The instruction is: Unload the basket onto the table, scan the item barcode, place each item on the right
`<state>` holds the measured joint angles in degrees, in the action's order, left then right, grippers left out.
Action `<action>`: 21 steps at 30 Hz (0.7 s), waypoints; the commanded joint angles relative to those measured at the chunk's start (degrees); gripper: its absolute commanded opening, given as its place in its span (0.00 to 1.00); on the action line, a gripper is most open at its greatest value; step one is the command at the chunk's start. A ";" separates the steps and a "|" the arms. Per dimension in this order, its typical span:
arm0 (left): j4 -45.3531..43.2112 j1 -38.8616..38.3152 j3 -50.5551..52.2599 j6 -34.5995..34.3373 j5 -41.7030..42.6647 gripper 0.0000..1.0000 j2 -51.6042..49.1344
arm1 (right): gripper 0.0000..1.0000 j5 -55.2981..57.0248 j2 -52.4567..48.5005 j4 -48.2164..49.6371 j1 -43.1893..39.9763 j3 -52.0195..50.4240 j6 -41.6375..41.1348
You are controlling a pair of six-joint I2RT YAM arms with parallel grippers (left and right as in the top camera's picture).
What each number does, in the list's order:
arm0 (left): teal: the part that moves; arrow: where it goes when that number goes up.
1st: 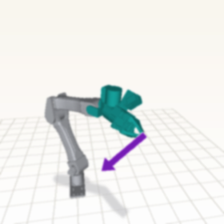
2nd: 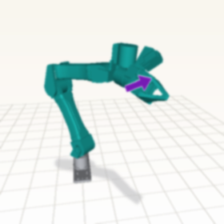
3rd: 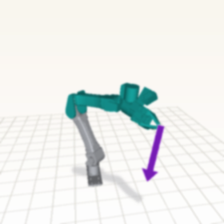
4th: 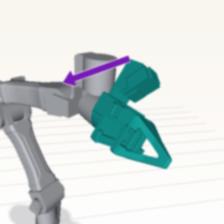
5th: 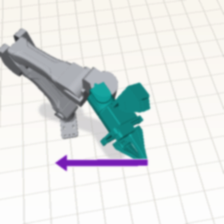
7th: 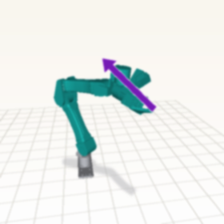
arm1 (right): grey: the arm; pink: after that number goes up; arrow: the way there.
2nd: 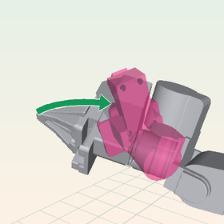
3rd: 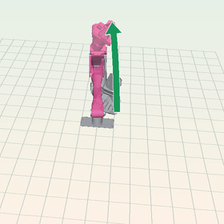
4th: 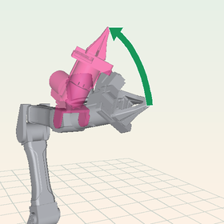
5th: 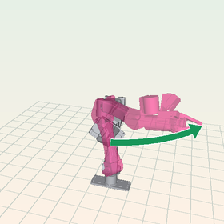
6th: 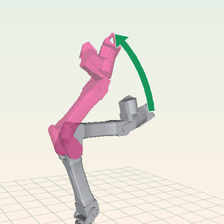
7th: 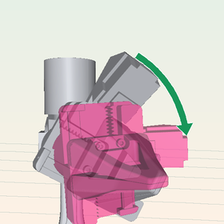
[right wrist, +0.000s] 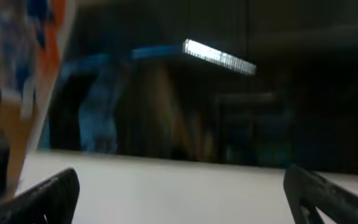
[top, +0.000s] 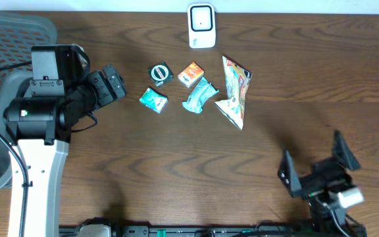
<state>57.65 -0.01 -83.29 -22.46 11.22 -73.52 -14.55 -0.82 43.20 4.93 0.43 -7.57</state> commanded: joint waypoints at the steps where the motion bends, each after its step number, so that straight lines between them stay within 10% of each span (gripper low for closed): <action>1: 0.02 0.26 -0.20 0.37 -0.37 0.98 -0.33 | 0.99 4.92 -2.78 4.11 -0.44 2.45 -1.53; 14: 0.02 0.26 -0.20 0.37 -0.37 0.98 -0.33 | 0.99 -8.04 -40.70 -28.30 -0.42 37.62 8.70; 21: 0.02 0.26 -0.20 0.37 -0.37 0.98 -0.33 | 0.99 -49.29 -59.63 -34.99 -0.24 45.40 4.37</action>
<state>57.65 -0.01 -83.29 -22.46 11.22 -73.65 -39.18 -55.44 4.29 4.71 44.31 -1.45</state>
